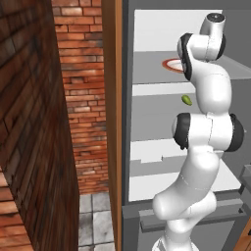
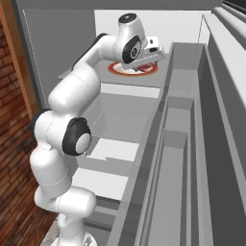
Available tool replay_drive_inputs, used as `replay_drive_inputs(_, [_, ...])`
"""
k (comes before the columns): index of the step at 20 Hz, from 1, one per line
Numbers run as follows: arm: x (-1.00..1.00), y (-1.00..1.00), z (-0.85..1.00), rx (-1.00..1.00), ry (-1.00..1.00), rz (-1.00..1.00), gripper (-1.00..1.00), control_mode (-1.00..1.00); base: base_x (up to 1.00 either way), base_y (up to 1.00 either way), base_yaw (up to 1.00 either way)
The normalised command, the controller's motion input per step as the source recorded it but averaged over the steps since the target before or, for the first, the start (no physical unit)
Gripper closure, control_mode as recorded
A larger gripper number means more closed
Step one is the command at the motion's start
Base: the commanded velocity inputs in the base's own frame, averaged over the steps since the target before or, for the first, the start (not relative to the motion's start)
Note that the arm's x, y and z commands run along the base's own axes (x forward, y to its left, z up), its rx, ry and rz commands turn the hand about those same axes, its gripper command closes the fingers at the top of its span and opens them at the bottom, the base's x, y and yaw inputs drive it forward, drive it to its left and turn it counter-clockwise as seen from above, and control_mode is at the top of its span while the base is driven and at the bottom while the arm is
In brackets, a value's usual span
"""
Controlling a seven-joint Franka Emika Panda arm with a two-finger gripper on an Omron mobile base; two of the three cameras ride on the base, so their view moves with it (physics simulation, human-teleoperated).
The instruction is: Retrieve the steak from the fridge and place it on the saucepan with marinade on the stove.
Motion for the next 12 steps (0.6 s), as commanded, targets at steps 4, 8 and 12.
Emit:
replay_drive_inputs(4, [0.0,-0.27,-0.25,-0.1,0.0,0.0,-1.0,-1.0,0.0,0.0,0.0])
replay_drive_inputs(8, [0.0,-0.44,-0.19,-0.08,0.0,0.0,-1.0,-1.0,0.0,0.0,0.0])
replay_drive_inputs(12, [-0.25,-0.39,-0.01,-0.03,0.0,0.05,-1.0,-1.0,0.0,0.0,0.0])
